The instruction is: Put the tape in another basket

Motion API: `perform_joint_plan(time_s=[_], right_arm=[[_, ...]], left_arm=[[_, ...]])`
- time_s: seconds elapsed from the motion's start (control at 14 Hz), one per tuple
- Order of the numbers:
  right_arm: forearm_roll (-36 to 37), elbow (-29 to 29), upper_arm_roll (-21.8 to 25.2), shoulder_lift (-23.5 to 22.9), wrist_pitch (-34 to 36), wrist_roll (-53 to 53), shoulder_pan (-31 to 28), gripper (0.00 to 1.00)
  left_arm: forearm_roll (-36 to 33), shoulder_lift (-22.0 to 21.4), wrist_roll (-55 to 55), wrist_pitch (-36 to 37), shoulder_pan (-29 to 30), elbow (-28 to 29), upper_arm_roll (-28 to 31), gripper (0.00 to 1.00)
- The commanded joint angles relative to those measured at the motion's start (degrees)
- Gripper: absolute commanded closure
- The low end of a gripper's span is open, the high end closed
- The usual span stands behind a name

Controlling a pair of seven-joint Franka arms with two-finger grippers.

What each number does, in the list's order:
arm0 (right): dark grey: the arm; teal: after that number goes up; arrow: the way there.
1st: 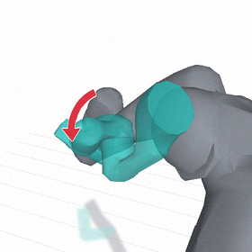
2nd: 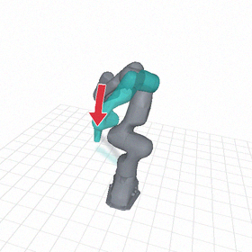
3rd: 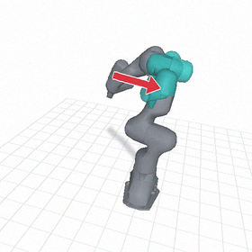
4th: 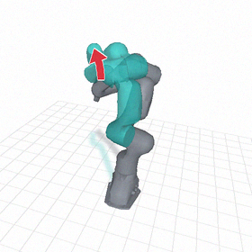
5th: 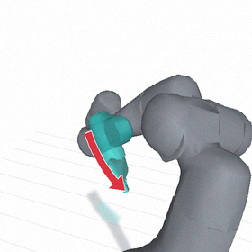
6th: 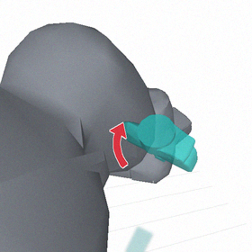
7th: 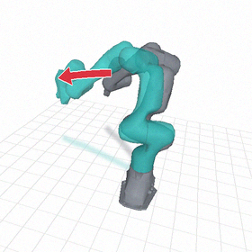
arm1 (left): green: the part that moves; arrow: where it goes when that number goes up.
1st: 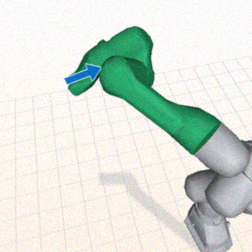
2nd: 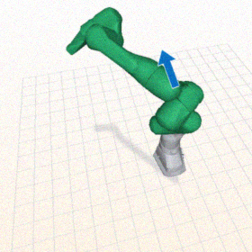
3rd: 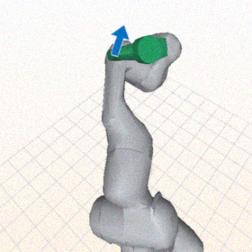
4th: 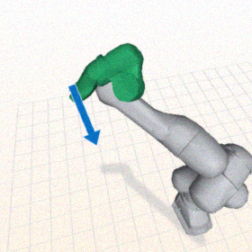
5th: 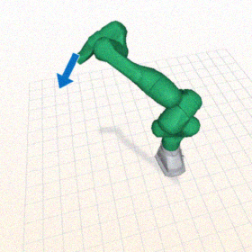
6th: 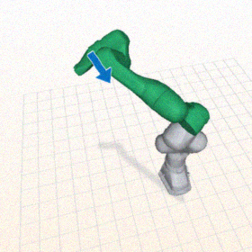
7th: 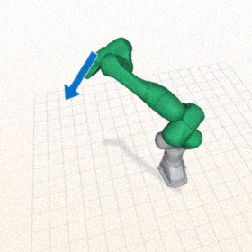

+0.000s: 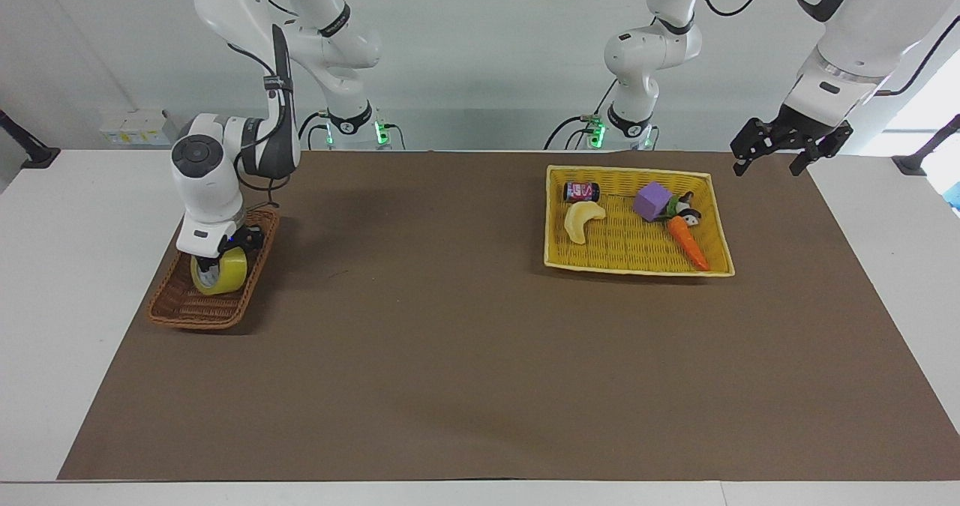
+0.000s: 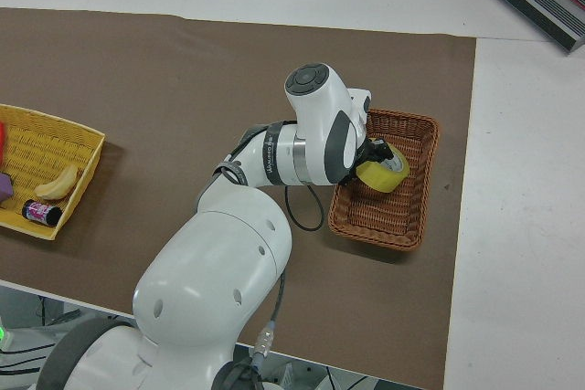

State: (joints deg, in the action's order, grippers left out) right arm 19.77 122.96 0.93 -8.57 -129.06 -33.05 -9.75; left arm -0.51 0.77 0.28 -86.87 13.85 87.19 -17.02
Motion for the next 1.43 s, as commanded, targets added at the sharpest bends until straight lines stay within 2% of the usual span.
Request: perform_joint_plan(time_s=[0.0, 0.14, 0.36, 0.43, 0.57, 0.71, 1.0, 1.14, 1.21, 1.36], right_arm=[[0.45, 1.06, -0.84, 1.54, 1.17, 2.20, -0.80, 0.00], [-4.70, -1.83, -1.02, 2.41, 6.25, 2.81, 0.25, 0.00], [-11.05, -10.43, -1.10, 3.91, 18.46, 4.74, 2.01, 0.00], [-12.81, -12.20, -1.10, 4.78, 20.41, 6.58, 2.28, 0.00], [-15.19, -13.79, -1.89, 7.59, 20.78, 12.88, 3.94, 0.00], [-15.37, -18.08, -2.60, 8.31, 20.95, 21.85, 5.96, 0.00], [-15.90, -25.91, -4.17, 8.31, 21.65, 24.78, 6.85, 0.00], [-16.51, -29.07, -4.44, 8.48, 26.37, 34.04, 6.94, 0.00], [-17.30, -32.14, -4.79, 8.31, 31.28, 40.80, 6.94, 0.00], [-17.39, -36.02, -5.06, 8.40, 38.85, 44.82, 6.94, 0.00]], left_arm=[[-0.63, 0.03, 0.52, 1.79, -0.13, -1.14, -0.38, 0.00], [-0.63, 0.03, 0.52, 1.53, -1.62, -0.79, 1.63, 0.00], [-0.54, -0.15, 0.34, 0.83, -15.21, -0.88, 14.78, 0.00], [-0.54, -0.67, 0.43, 0.83, -16.91, -0.88, 16.65, 0.00], [-0.54, -0.76, 0.43, 1.52, -16.66, -0.88, 17.20, 0.00], [-0.54, -0.77, 0.43, 1.53, -16.40, -0.88, 17.46, 0.00], [-0.54, -0.77, 0.43, 1.53, -16.22, -0.88, 17.46, 0.00], [-0.54, -0.77, 0.43, 1.53, -16.22, -0.88, 17.46, 0.00], [-0.54, -0.68, 0.43, 1.53, -16.22, -0.88, 17.46, 0.00], [-0.54, -0.77, 0.43, 1.53, -16.22, -0.88, 17.46, 0.00]])
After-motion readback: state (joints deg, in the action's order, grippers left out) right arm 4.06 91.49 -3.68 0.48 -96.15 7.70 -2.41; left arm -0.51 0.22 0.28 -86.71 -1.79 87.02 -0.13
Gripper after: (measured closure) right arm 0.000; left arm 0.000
